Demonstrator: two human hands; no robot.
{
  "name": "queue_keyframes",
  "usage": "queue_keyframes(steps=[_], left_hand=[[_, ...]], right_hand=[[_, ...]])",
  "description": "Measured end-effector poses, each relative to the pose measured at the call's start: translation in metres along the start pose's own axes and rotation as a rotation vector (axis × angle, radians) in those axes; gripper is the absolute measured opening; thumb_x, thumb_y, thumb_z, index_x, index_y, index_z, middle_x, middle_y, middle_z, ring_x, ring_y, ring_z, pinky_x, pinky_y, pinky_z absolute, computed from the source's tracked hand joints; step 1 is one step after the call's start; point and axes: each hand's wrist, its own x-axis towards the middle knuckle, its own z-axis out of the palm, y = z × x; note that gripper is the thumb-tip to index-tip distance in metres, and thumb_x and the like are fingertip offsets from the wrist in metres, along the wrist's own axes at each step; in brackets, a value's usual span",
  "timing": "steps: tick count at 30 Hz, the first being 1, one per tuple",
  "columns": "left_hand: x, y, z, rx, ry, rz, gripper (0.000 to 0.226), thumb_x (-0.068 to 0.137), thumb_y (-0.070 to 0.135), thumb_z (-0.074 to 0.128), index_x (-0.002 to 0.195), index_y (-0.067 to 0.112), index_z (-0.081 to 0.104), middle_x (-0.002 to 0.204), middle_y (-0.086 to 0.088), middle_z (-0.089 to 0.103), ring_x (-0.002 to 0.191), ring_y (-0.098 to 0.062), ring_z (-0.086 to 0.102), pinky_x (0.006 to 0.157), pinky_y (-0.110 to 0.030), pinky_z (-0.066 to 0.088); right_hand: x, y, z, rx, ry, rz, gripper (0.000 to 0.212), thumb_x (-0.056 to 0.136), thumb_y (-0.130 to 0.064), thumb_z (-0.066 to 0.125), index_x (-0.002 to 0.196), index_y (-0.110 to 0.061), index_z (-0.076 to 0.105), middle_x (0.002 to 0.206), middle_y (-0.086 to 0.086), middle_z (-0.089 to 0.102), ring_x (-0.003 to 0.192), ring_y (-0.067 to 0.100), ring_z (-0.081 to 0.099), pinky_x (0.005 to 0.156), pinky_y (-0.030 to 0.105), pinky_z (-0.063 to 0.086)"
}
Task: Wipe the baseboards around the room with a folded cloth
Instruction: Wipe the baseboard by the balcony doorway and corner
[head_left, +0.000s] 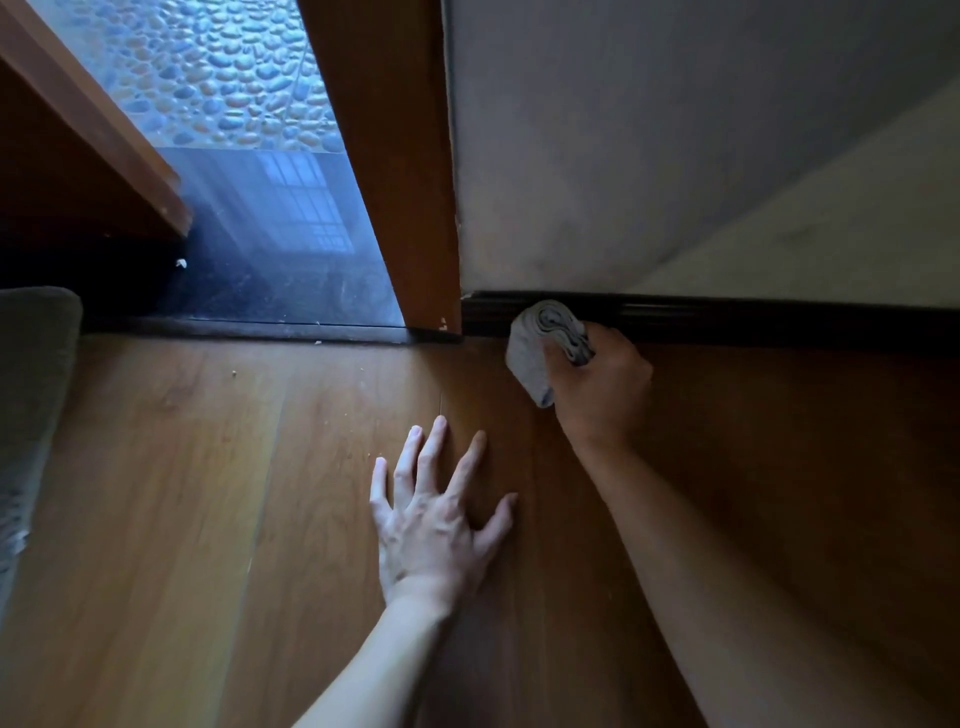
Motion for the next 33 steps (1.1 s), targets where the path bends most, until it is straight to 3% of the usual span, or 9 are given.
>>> queue_keyframes(steps=[6, 11, 15, 21, 33], left_hand=[[0.001, 0.002, -0.003, -0.012, -0.002, -0.004, 0.068, 0.087, 0.074, 0.039, 0.147, 0.044, 0.047, 0.161, 0.001, 0.034, 0.152, -0.022, 0.023, 0.121, -0.053, 0.013], [0.000, 0.004, -0.004, -0.016, 0.003, -0.017, 0.068, 0.085, 0.074, 0.040, 0.146, 0.044, 0.048, 0.161, 0.001, 0.034, 0.152, -0.022, 0.024, 0.121, -0.056, 0.017], [0.000, 0.005, -0.003, -0.008, 0.011, -0.018, 0.068, 0.085, 0.073, 0.041, 0.146, 0.044, 0.049, 0.161, 0.001, 0.034, 0.151, -0.023, 0.026, 0.119, -0.058, 0.020], [0.000, 0.004, -0.003, 0.006, 0.005, -0.012, 0.068, 0.085, 0.074, 0.042, 0.146, 0.044, 0.049, 0.161, -0.001, 0.035, 0.151, -0.024, 0.026, 0.119, -0.058, 0.020], [-0.001, 0.003, -0.003, -0.016, 0.027, 0.000, 0.067, 0.086, 0.074, 0.042, 0.145, 0.044, 0.050, 0.160, -0.001, 0.036, 0.150, -0.023, 0.025, 0.119, -0.056, 0.018]], right_hand=[[0.014, 0.034, -0.030, 0.004, 0.067, 0.064, 0.028, 0.087, -0.035, 0.072, 0.102, -0.011, 0.073, 0.097, 0.009, 0.070, 0.086, 0.027, 0.067, 0.067, 0.037, 0.057], [0.012, 0.025, -0.023, 0.045, -0.012, 0.024, 0.025, 0.087, -0.037, 0.071, 0.098, -0.015, 0.072, 0.095, 0.005, 0.070, 0.085, 0.023, 0.067, 0.067, 0.038, 0.058], [0.017, 0.040, -0.031, 0.036, 0.036, 0.062, 0.025, 0.087, -0.035, 0.072, 0.096, -0.012, 0.073, 0.094, 0.007, 0.070, 0.083, 0.024, 0.067, 0.067, 0.039, 0.058], [0.017, 0.035, -0.030, 0.003, 0.002, 0.033, 0.028, 0.087, -0.035, 0.072, 0.104, -0.014, 0.073, 0.099, 0.007, 0.071, 0.087, 0.025, 0.068, 0.070, 0.039, 0.058], [0.016, 0.043, -0.033, 0.019, 0.061, 0.098, 0.026, 0.086, -0.035, 0.073, 0.097, -0.011, 0.073, 0.095, 0.007, 0.072, 0.084, 0.023, 0.068, 0.067, 0.030, 0.055]])
